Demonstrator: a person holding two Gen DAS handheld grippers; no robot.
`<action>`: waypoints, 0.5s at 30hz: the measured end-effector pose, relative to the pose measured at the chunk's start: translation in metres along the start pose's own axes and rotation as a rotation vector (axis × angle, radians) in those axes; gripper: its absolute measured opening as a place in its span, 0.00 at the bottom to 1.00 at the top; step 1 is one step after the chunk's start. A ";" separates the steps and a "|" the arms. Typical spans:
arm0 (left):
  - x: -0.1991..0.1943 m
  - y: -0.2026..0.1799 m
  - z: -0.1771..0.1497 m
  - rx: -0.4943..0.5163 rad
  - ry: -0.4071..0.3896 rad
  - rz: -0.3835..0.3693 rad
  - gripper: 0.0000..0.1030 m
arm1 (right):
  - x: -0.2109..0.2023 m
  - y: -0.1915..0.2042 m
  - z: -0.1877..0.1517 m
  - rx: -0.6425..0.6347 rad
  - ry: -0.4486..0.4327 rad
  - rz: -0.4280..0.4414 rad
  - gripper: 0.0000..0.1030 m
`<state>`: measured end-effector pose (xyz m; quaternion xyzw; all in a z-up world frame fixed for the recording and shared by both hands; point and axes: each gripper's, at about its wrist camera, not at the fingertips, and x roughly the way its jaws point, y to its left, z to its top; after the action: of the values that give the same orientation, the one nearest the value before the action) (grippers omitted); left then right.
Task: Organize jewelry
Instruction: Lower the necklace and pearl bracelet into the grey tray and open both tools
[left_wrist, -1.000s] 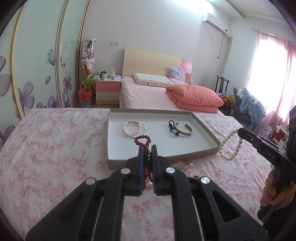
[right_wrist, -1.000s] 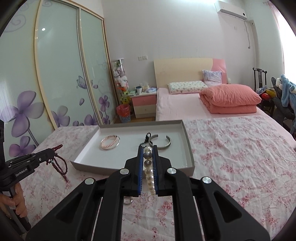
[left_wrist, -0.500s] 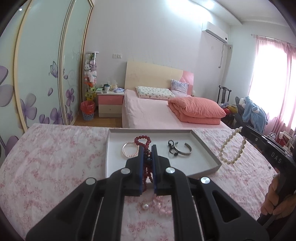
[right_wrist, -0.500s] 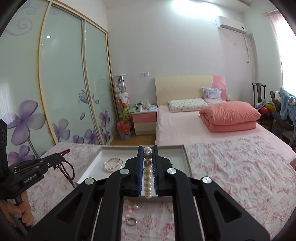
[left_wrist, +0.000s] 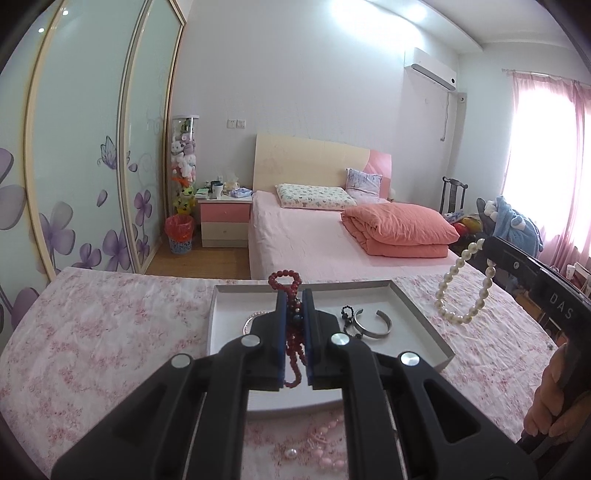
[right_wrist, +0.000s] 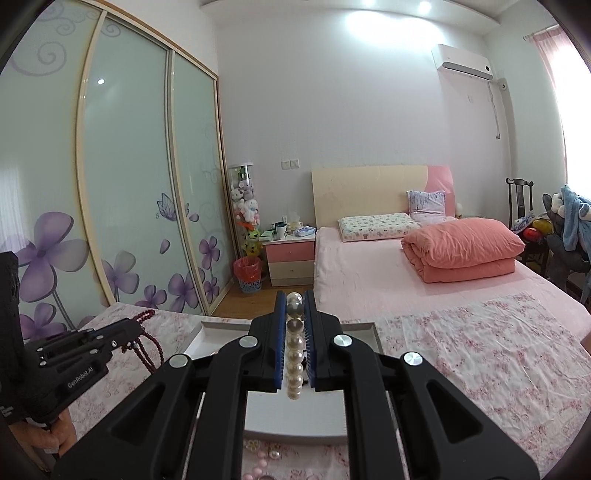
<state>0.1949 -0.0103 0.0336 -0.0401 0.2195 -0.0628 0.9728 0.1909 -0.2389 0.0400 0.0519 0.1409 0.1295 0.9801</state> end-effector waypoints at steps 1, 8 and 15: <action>0.004 0.001 0.000 -0.002 0.003 0.002 0.08 | 0.002 0.000 0.000 0.001 0.002 0.000 0.10; 0.035 0.007 0.000 -0.016 0.038 0.005 0.08 | 0.036 -0.003 -0.003 0.026 0.044 0.000 0.10; 0.071 0.010 0.000 -0.025 0.082 -0.005 0.08 | 0.081 -0.017 -0.015 0.090 0.136 0.014 0.10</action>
<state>0.2600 -0.0106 0.0027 -0.0501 0.2600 -0.0641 0.9622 0.2656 -0.2327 0.0019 0.0878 0.2125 0.1330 0.9641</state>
